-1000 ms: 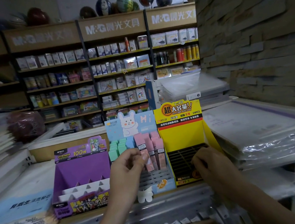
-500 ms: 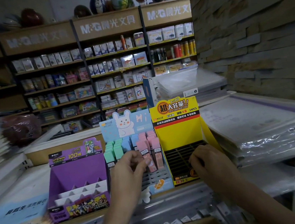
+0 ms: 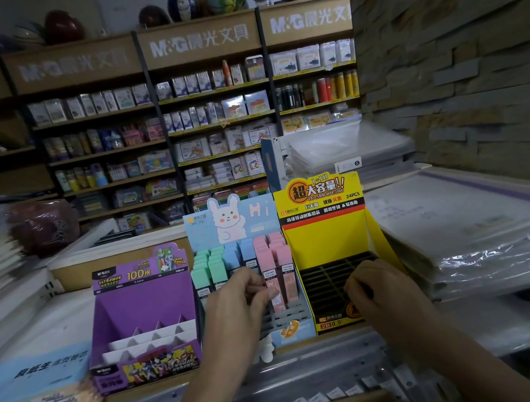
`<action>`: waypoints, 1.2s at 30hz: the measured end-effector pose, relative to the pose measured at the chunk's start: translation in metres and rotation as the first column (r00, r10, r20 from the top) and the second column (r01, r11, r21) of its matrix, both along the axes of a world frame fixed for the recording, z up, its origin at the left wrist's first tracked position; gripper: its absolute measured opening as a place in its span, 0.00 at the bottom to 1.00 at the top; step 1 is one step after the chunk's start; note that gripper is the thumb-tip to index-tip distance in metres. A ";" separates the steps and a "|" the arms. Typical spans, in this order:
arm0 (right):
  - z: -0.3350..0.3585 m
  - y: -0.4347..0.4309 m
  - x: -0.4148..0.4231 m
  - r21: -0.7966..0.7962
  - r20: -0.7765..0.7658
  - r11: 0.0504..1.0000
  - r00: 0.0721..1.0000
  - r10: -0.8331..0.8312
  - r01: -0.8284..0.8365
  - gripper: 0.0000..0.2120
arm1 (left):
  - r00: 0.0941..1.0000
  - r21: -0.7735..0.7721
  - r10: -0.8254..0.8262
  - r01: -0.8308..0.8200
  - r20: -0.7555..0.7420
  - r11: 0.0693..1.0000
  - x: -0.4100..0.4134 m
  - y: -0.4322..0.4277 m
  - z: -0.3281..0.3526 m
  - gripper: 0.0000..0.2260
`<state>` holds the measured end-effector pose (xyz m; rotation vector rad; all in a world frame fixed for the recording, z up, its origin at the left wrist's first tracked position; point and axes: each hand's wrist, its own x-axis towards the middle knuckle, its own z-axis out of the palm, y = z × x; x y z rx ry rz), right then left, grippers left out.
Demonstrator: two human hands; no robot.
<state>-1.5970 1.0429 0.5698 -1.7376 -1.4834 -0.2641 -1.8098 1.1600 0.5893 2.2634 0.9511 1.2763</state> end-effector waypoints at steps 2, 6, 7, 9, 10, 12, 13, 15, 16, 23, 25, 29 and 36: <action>0.000 0.000 0.000 -0.001 0.006 1.000 1.000 -0.003 0.003 0.10 | 1.000 -0.038 -0.014 0.013 -0.017 0.999 0.000 0.000 -0.002 0.10; 0.001 0.001 0.000 -0.009 0.018 1.000 1.000 -0.008 0.008 0.10 | 0.999 -0.088 -0.037 0.034 -0.032 0.996 0.000 -0.001 -0.003 0.09; 0.000 0.001 0.000 -0.008 0.019 1.000 1.000 -0.009 0.009 0.10 | 0.999 -0.067 -0.024 0.021 -0.047 0.998 0.000 -0.001 -0.003 0.10; 0.000 0.000 0.000 -0.006 0.022 1.000 1.000 -0.008 0.008 0.11 | 0.998 -0.045 -0.007 0.004 -0.067 0.999 0.000 -0.002 -0.002 0.11; 0.000 0.000 0.000 -0.006 0.023 1.000 1.000 -0.006 0.006 0.11 | 0.997 -0.046 -0.003 0.000 -0.074 0.999 0.001 -0.003 -0.002 0.13; 0.000 0.000 -0.001 -0.012 0.024 1.000 1.000 -0.003 0.004 0.11 | 0.996 -0.046 0.006 -0.010 -0.084 0.999 0.001 -0.003 -0.003 0.13; 0.000 0.000 -0.001 -0.014 0.024 1.000 1.000 -0.003 0.003 0.10 | 0.996 -0.049 0.008 -0.013 -0.084 0.999 0.000 -0.003 -0.003 0.12; 0.000 0.000 -0.001 -0.015 0.025 1.000 1.000 -0.008 0.008 0.11 | 0.997 -0.070 0.006 -0.012 -0.077 0.997 -0.001 -0.004 -0.002 0.08; 0.000 0.001 -0.001 -0.016 0.026 1.000 1.000 -0.011 0.012 0.11 | 0.997 -0.087 0.005 -0.011 -0.072 0.996 -0.002 -0.004 -0.001 0.06; 0.007 -0.006 -0.006 0.000 -0.011 1.000 1.000 0.005 -0.005 0.15 | 0.999 -0.035 0.002 0.000 0.032 0.999 -0.020 -0.021 0.002 0.05; 0.011 -0.012 -0.014 0.096 -0.034 0.995 0.999 0.040 -0.037 0.11 | 0.996 -0.041 -0.025 0.028 0.091 0.999 -0.029 -0.028 -0.001 0.06; 0.014 -0.030 -0.038 0.236 0.013 0.963 0.992 0.128 -0.127 0.03 | 0.983 -0.059 -0.082 0.093 0.162 0.994 -0.047 -0.039 -0.015 0.09; -0.048 -0.049 -0.077 0.150 -0.150 0.968 0.963 0.223 -0.201 0.09 | 0.979 -0.248 -0.053 0.101 0.196 0.963 -0.083 -0.059 -0.075 0.09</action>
